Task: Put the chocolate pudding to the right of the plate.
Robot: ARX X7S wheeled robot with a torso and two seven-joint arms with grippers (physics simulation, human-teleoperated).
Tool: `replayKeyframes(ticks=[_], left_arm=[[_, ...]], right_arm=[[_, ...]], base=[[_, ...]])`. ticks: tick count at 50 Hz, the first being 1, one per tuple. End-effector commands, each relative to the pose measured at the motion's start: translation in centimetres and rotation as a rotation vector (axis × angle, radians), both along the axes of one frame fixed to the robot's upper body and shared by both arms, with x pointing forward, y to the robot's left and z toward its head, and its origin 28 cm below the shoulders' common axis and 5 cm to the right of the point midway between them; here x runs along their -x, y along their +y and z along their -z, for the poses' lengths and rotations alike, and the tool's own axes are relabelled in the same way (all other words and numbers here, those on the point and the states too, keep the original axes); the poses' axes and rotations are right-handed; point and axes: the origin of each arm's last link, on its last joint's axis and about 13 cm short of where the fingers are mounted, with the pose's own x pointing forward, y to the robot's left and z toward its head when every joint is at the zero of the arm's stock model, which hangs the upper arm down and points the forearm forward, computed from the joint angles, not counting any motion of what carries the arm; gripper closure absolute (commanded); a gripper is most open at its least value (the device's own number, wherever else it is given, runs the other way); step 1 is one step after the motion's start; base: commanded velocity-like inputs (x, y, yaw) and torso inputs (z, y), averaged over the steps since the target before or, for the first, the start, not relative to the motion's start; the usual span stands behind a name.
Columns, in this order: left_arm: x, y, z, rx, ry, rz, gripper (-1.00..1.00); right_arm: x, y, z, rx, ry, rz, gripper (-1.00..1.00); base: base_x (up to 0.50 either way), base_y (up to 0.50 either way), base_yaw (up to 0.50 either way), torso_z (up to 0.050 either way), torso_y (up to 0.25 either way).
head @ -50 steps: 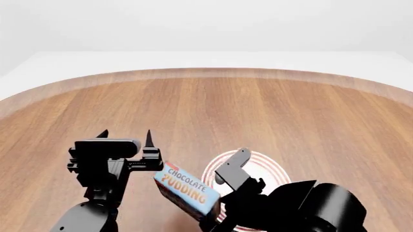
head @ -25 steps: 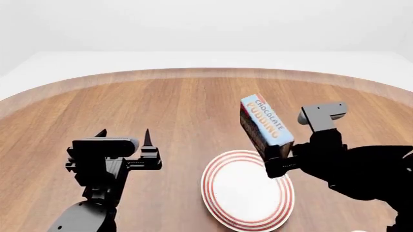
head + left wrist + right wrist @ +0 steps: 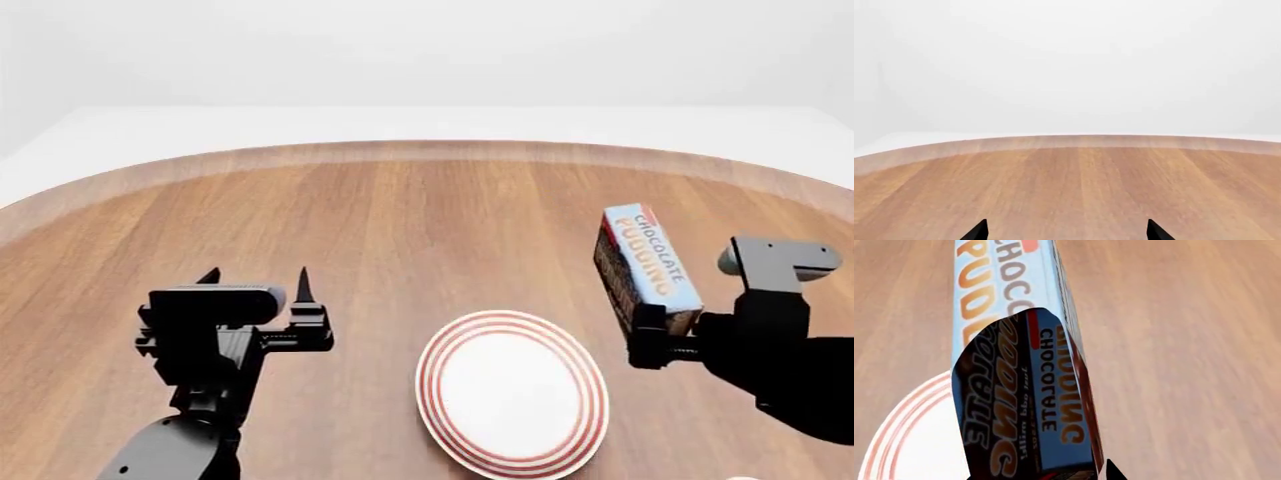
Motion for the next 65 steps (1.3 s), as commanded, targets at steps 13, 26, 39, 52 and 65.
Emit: replayKeyframes(ticks=[13,26,39,52,65], left_arm=[[-0.1,0.2,0.1,0.000,-0.002,-0.010,-1.00],[0.0,0.1,0.0,-0.004,-0.007,-0.008,-1.00],[0.1,0.1,-0.1,-0.009,-0.009,-0.006,-1.00],[0.1,0.0,0.1,-0.013,-0.005,-0.004,-1.00],[0.3,-0.1,-0.1,-0.019,-0.009,-0.004,-1.00]], right_arm=[[0.6,-3.8,3.1,-0.014,0.089,0.082,1.00],[0.4,-6.1,5.8,-0.049,0.137,0.143,1.00],[0.4,-7.2,8.5,-0.100,0.149,0.214,1.00],[-0.4,-7.2,10.6,-0.125,0.168,0.230,1.00],[-0.1,-7.4,11.9,-0.116,0.187,0.245,1.00]], base=[[0.00,0.00,0.00,0.000,0.000],[0.00,0.00,0.00,0.000,0.000],[0.00,0.00,0.00,0.000,0.000],[0.00,0.00,0.00,0.000,0.000],[0.00,0.00,0.00,0.000,0.000]])
